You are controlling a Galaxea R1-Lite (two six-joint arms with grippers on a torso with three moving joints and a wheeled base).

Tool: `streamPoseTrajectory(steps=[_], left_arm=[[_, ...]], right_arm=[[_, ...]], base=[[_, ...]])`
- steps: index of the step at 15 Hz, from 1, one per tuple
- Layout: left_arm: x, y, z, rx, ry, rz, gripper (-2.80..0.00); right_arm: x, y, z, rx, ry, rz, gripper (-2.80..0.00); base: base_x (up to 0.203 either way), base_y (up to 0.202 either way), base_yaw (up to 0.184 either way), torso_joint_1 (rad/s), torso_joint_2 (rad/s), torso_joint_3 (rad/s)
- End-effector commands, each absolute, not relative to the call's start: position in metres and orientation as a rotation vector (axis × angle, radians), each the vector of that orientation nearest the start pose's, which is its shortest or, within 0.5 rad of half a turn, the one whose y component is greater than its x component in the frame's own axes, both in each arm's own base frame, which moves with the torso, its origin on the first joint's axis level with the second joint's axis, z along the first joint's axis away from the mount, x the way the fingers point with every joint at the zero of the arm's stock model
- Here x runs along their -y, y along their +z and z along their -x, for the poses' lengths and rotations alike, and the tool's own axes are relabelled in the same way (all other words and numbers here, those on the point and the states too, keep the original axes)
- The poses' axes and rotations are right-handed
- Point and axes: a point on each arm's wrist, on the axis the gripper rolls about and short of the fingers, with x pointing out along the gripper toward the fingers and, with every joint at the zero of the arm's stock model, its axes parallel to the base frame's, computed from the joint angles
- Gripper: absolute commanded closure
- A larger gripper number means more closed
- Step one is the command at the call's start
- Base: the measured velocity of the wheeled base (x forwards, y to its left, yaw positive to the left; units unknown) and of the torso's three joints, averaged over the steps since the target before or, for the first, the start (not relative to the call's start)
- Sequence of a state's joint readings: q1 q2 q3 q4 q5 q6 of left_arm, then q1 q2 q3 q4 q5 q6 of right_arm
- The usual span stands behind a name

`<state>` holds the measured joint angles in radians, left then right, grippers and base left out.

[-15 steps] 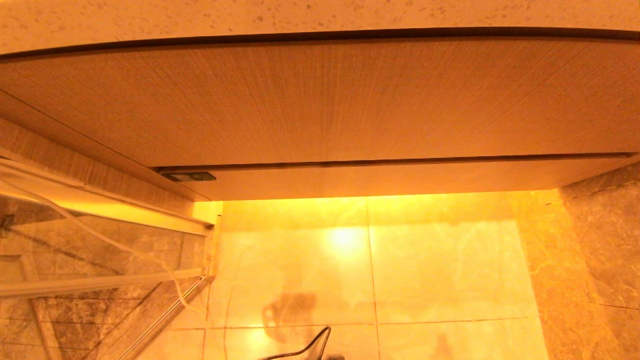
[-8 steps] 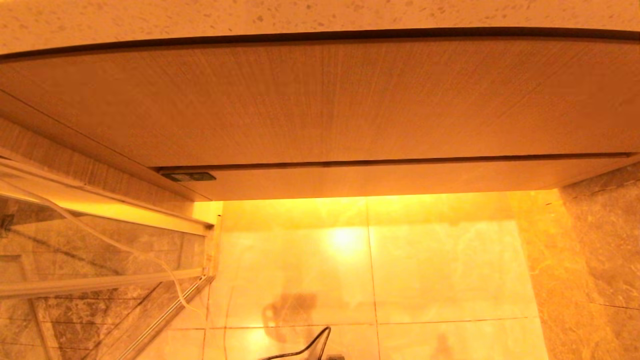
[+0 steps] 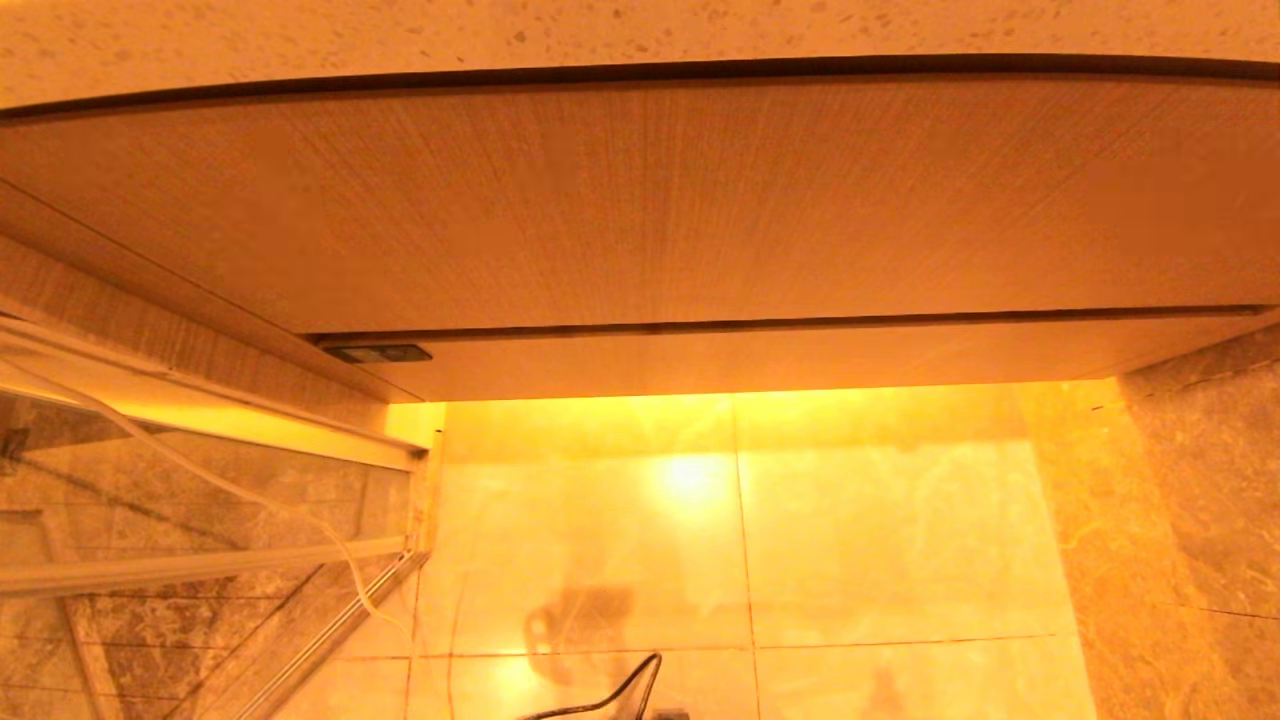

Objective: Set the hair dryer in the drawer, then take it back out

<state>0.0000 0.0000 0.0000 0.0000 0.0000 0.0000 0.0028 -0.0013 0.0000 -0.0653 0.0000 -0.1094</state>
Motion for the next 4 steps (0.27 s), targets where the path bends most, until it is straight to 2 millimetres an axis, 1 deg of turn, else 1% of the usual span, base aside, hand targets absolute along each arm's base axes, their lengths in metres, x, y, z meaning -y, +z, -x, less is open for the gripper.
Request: streamPoseTrajectory(steps=[1, 4], left_arm=[[0.0, 0.0755, 0.0228, 0.0, 0.0, 0.0, -2.8], [0.0, 0.0755, 0.0228, 0.0, 0.0, 0.0, -2.8]], right_arm=[[0.0001, 0.0823, 0.0229, 0.065, 0.0, 0.109, 0.0], [0.0, 0.0824, 0.0229, 0.066, 0.001, 0.112, 0.0]], base=[[0.0, 0.0, 0.0, 0.0, 0.0, 0.0], [0.0, 0.0, 0.0, 0.0, 0.0, 0.0]])
